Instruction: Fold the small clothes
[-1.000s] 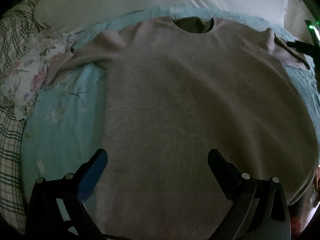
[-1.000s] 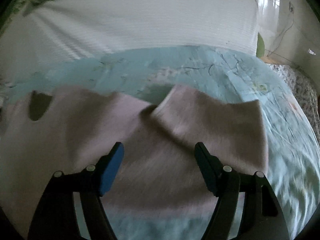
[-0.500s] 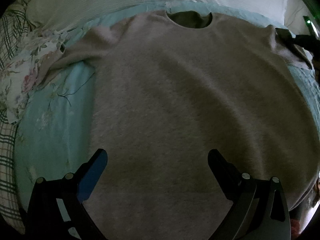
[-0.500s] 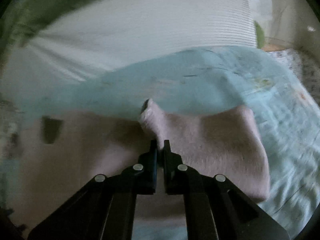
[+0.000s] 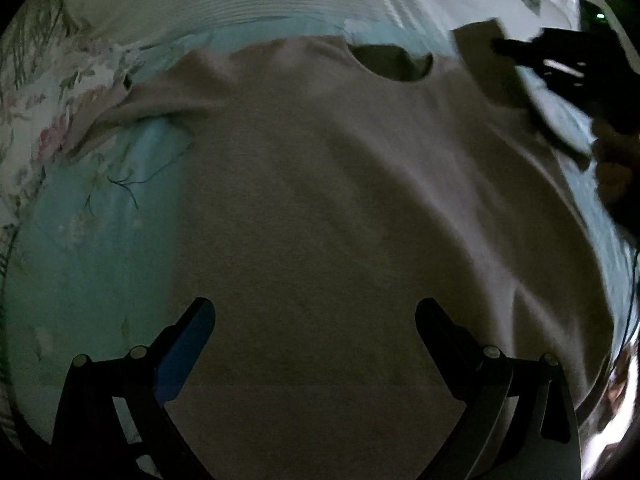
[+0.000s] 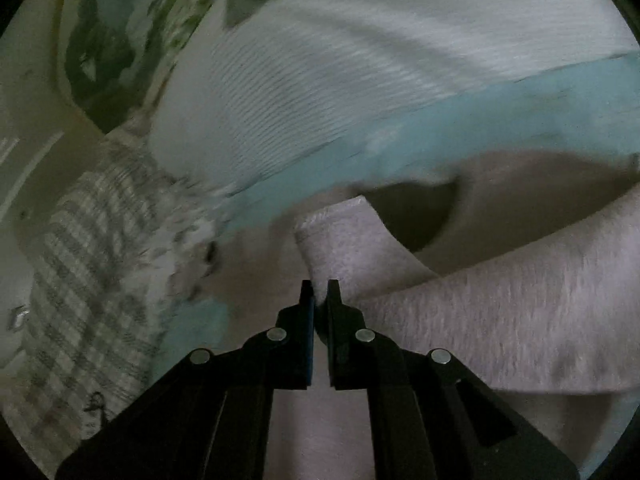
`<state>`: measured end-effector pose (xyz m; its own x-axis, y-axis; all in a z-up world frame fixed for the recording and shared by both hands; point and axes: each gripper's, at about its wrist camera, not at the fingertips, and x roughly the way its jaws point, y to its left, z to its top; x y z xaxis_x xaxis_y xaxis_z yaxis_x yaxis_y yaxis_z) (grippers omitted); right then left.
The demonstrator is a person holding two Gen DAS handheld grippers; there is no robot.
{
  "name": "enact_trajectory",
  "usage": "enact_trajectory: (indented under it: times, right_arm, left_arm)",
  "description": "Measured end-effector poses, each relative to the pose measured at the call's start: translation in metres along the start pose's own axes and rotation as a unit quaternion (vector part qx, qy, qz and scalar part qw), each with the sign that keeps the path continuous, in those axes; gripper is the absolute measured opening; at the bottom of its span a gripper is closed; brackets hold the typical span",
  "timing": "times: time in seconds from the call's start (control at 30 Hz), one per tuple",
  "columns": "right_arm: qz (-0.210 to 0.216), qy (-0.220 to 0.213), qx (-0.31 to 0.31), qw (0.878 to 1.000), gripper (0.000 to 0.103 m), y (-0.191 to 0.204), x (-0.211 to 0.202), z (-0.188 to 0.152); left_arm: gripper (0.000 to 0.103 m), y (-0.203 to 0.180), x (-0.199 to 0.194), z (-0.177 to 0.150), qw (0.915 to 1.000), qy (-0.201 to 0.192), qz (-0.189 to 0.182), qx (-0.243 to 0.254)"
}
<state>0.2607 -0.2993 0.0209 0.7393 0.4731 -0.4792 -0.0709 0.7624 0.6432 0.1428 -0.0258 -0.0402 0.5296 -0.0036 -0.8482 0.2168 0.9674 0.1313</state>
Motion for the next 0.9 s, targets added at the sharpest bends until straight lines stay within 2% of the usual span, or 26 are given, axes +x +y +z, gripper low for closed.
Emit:
enact_trajectory:
  times: [0.17,0.37,0.43,0.47,0.5,0.6,0.73,0.9]
  right_arm:
    - [0.035,0.042,0.009,0.998,0.006,0.032,0.078,-0.007]
    - [0.059,0.091,0.032,0.994,0.01,0.033,0.142,-0.017]
    - [0.05,0.11,0.034,0.992,0.033,0.033,0.151,-0.02]
    - [0.053,0.107,0.03,0.992,0.048,0.033,0.148,-0.022]
    - [0.059,0.096,0.023,0.993,0.052,0.034,0.139,-0.023]
    - [0.059,0.076,0.02,0.995,0.052,0.033,0.114,-0.025]
    - [0.062,0.031,0.038,0.997,0.053,0.018,0.054,-0.035]
    - [0.038,-0.001,0.039,0.999,0.054,-0.002,-0.017,-0.064]
  left_arm:
    - [0.101,0.026,0.01,0.014,0.9987,-0.009,-0.028,-0.041]
    - [0.101,0.044,0.036,0.029,0.9962,-0.022,-0.049,-0.068]
    - [0.101,0.048,0.049,0.037,0.9951,-0.022,-0.06,-0.076]
    - [0.101,0.049,0.056,0.042,0.9944,-0.024,-0.066,-0.079]
    - [0.101,0.05,0.063,0.047,0.9933,-0.026,-0.077,-0.083]
    - [0.101,0.047,0.089,0.062,0.9921,-0.029,-0.09,-0.082]
    - [0.101,0.036,0.121,0.097,0.9886,-0.031,-0.12,-0.085]
    - [0.099,0.023,0.172,0.13,0.9856,-0.011,-0.141,-0.093]
